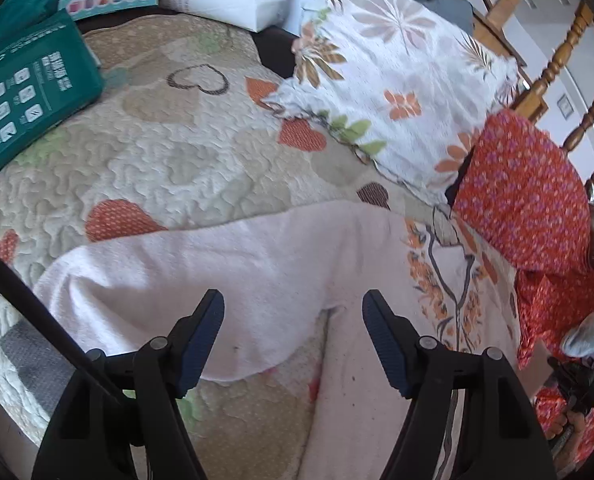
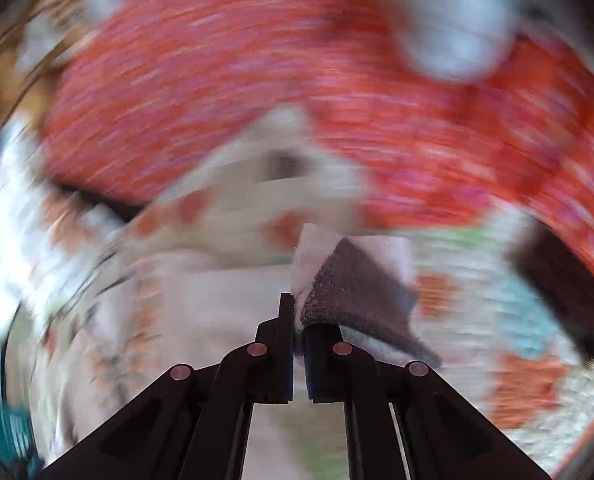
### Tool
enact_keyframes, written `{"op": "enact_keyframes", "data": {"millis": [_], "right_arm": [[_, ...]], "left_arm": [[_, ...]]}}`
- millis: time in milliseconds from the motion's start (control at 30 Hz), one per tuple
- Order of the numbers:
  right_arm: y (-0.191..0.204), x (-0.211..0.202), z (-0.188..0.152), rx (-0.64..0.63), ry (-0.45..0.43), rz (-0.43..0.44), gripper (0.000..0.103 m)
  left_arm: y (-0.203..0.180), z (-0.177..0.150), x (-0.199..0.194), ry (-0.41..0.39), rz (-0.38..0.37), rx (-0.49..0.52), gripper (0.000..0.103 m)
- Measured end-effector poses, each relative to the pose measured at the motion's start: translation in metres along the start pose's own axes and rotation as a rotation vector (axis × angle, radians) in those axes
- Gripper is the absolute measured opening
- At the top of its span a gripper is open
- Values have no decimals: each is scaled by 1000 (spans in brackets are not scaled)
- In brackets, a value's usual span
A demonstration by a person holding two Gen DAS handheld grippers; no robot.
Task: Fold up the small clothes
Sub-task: 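Grasp the grey sleeve cuff with the right gripper and lift it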
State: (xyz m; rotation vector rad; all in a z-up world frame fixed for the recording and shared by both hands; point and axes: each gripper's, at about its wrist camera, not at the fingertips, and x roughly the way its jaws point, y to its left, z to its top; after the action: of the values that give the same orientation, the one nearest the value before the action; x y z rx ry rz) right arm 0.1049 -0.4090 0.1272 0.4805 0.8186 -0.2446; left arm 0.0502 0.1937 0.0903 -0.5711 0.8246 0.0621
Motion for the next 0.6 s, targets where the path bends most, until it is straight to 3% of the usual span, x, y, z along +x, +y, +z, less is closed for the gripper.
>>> {"op": "enact_keyframes", "data": {"millis": [133,300,500,600], "right_arm": [[124,33,-27,-214,58,124,5],[252,78,-102,-457,167,239,5],[332,120,-184,-714,263,225,6],[352,126,-212,-849,231,166,17]], "left_arm": [[21,9,-15,-63,57,-29,71],[53,18,-31,-116,95,-105,71],[80,23,-35,-112,64,-182,71],[86,25,-38,-124,57,-208,71]]}}
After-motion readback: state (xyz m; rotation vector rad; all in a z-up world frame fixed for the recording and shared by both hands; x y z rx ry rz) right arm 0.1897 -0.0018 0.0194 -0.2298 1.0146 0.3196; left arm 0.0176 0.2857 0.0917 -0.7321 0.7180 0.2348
